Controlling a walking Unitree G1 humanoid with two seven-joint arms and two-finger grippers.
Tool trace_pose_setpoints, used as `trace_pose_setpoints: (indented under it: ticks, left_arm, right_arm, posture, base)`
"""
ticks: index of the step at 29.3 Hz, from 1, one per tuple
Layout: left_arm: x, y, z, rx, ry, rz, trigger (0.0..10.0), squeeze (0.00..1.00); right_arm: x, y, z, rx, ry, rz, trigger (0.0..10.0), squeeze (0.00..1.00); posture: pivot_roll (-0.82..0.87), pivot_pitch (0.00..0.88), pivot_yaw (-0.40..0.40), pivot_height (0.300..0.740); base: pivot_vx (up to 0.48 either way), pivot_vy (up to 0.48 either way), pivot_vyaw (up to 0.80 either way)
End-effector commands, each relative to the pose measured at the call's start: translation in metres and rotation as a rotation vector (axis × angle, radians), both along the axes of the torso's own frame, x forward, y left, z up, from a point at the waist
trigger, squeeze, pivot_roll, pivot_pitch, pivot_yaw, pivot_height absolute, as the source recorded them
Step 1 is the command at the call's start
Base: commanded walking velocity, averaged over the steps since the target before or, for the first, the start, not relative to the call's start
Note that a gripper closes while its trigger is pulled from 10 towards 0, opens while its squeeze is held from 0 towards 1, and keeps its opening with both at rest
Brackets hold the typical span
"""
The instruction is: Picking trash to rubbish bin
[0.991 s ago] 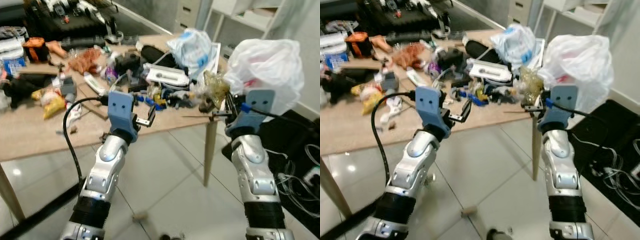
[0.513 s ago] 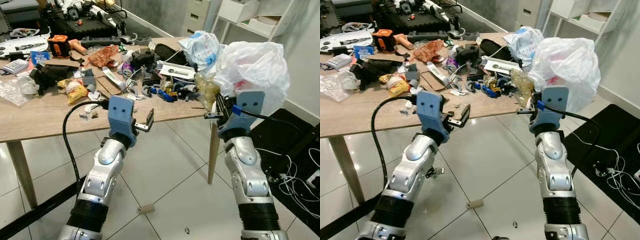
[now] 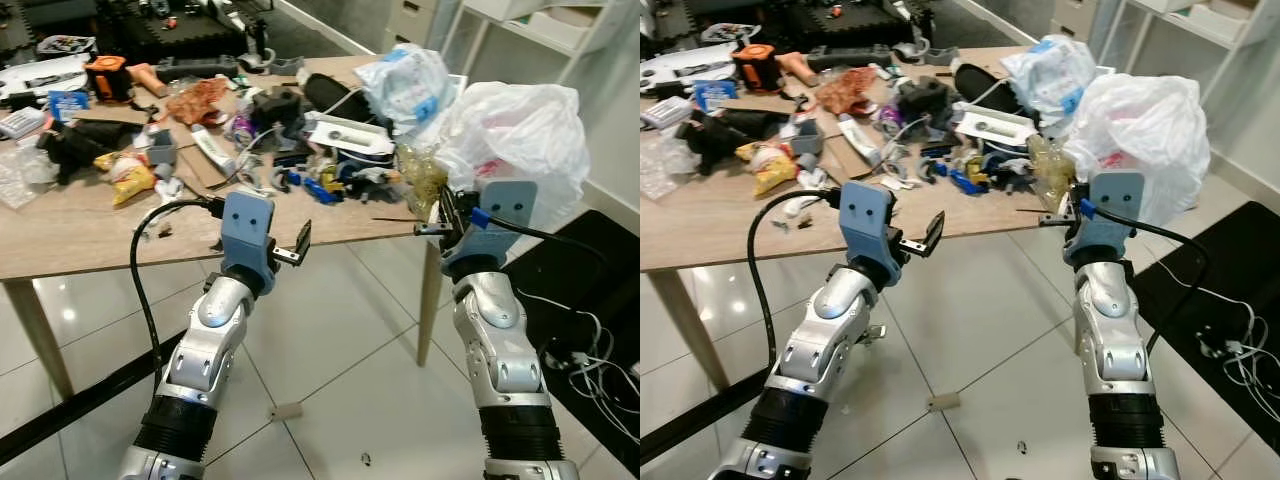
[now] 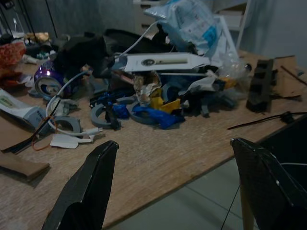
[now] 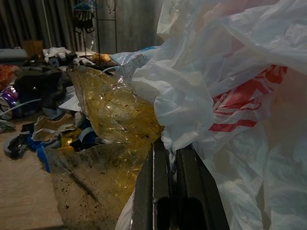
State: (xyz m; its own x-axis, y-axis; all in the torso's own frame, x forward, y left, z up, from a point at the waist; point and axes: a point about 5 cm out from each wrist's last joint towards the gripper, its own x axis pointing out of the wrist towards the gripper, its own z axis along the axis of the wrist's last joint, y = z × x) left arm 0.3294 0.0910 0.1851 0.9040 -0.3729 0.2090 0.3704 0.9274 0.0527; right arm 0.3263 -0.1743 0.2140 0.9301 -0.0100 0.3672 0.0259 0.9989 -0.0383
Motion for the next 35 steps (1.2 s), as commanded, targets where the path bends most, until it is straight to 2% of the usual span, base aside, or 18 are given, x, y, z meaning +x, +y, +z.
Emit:
trace_pose_setpoints:
  ticks: [1, 35]
  left_arm:
    - [-0.0017, 0.0016, -0.0040, 0.009, 0.005, 0.007, 10.0, 0.00]
    - [-0.0018, -0.0008, -0.0038, 0.010, -0.012, 0.004, 10.0, 0.00]
  right_arm:
    - [-0.0023, 0.0038, -0.0021, 0.015, 0.007, 0.015, 10.0, 0.00]
    - [-0.0010, 0.0072, -0.0033, 0.024, 0.019, 0.034, 10.0, 0.00]
  posture:
    - [-0.03, 0.124, -0.028, 0.740]
    - [-0.03, 0.092, -0.026, 0.740]
  base:
    - [0.000, 0.000, 0.00]
    - [0.000, 0.000, -0.78]
